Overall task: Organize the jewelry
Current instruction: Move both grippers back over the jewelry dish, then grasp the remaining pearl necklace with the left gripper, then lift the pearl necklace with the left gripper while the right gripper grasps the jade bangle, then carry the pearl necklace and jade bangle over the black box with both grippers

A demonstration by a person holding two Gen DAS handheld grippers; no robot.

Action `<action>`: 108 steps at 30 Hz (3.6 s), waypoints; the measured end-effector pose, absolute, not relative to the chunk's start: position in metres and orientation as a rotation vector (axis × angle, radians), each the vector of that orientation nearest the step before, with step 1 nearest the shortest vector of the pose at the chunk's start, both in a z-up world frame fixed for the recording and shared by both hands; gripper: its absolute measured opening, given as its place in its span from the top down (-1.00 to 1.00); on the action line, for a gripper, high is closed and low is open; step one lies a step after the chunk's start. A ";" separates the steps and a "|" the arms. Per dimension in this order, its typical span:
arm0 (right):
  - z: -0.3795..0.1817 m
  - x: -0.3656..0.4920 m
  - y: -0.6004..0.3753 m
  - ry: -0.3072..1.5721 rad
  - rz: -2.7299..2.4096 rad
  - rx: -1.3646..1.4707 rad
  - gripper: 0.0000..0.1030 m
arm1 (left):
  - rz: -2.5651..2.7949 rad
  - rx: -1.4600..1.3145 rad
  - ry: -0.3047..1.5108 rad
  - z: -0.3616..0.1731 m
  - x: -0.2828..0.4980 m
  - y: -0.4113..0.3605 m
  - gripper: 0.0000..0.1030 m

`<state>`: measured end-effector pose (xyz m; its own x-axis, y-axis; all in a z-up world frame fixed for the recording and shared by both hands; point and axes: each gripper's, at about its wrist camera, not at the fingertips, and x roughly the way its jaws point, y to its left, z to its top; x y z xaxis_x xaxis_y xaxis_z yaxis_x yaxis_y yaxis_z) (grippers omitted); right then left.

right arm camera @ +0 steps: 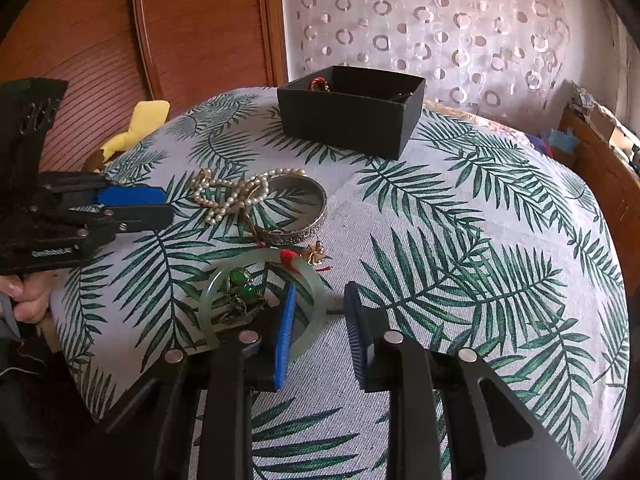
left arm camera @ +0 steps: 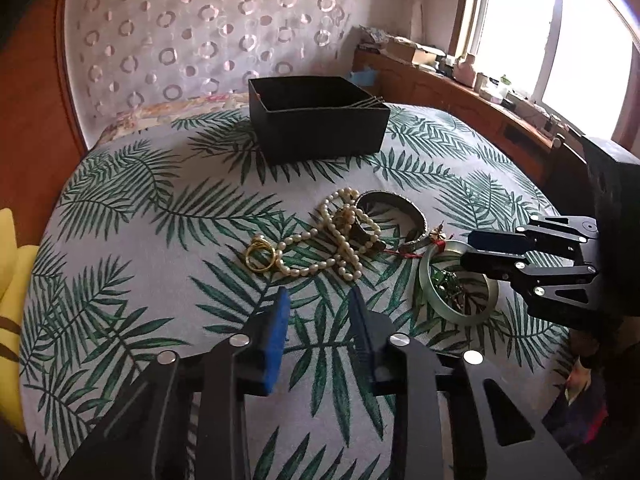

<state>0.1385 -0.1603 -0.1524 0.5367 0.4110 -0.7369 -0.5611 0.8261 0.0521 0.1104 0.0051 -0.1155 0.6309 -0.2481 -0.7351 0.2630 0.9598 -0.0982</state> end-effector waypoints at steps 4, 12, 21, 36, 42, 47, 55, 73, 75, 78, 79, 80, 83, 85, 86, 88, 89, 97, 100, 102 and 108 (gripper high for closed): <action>-0.153 0.140 -0.163 0.825 0.590 -0.170 0.49 | -0.302 0.026 0.848 -0.116 0.119 -0.005 0.56; -0.152 0.141 -0.164 0.825 0.589 -0.167 0.52 | -0.315 0.072 0.854 -0.119 0.139 -0.026 0.57; -0.152 0.141 -0.164 0.825 0.586 -0.170 0.52 | -0.327 0.050 0.874 -0.125 0.153 -0.026 0.57; -0.153 0.140 -0.162 0.822 0.579 -0.184 0.51 | -0.311 -0.039 0.765 -0.088 0.123 0.006 0.93; -0.153 0.138 -0.161 0.819 0.574 -0.198 0.50 | -0.322 -0.067 0.683 -0.057 0.107 0.016 0.93; -0.153 0.138 -0.161 0.817 0.570 -0.207 0.50 | -0.330 -0.082 0.622 -0.035 0.095 0.019 0.93; -0.153 0.137 -0.158 0.818 0.562 -0.221 0.54 | -0.342 -0.069 0.566 -0.011 0.088 0.022 0.93; -0.090 0.128 -0.152 0.666 0.585 -0.292 0.84 | -0.360 0.000 0.482 0.036 0.101 0.017 0.93; -0.083 0.131 -0.150 0.650 0.580 -0.297 0.84 | -0.363 0.011 0.477 0.042 0.105 0.015 0.93; -0.074 0.135 -0.147 0.628 0.575 -0.309 0.84 | -0.363 0.023 0.470 0.049 0.110 0.012 0.93; -0.071 0.137 -0.146 0.622 0.574 -0.311 0.84 | -0.364 0.025 0.468 0.051 0.112 0.011 0.93; -0.068 0.140 -0.145 0.617 0.573 -0.313 0.84 | -0.365 0.029 0.466 0.054 0.114 0.010 0.93; -0.061 0.148 -0.144 0.603 0.570 -0.314 0.84 | -0.363 0.040 0.458 0.060 0.118 0.007 0.93; -0.057 0.155 -0.144 0.599 0.567 -0.305 0.83 | -0.362 0.047 0.456 0.065 0.123 0.004 0.93; -0.054 0.159 -0.144 0.597 0.566 -0.301 0.84 | -0.360 0.052 0.455 0.067 0.126 0.002 0.93; -0.050 0.166 -0.143 0.592 0.563 -0.294 0.84 | -0.357 0.060 0.457 0.070 0.133 0.001 0.93; -0.048 0.169 -0.143 0.590 0.561 -0.292 0.84 | -0.351 0.067 0.459 0.072 0.137 0.000 0.93; -0.032 0.193 -0.137 0.560 0.553 -0.294 0.83 | -0.314 0.105 0.462 0.086 0.159 -0.005 0.93; -0.027 0.201 -0.135 0.556 0.551 -0.292 0.83 | -0.302 0.110 0.458 0.094 0.166 -0.006 0.93; -0.025 0.207 -0.134 0.555 0.548 -0.291 0.83 | -0.292 0.113 0.457 0.099 0.172 -0.005 0.93; -0.023 0.222 -0.134 0.562 0.533 -0.287 0.84 | -0.268 0.141 0.461 0.108 0.193 -0.008 0.92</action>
<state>0.2220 -0.1335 -0.0227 0.7166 0.3982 -0.5726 -0.5507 0.8269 -0.1141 0.1933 -0.0085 0.1076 0.8612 -0.2227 -0.4568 0.2863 0.9553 0.0739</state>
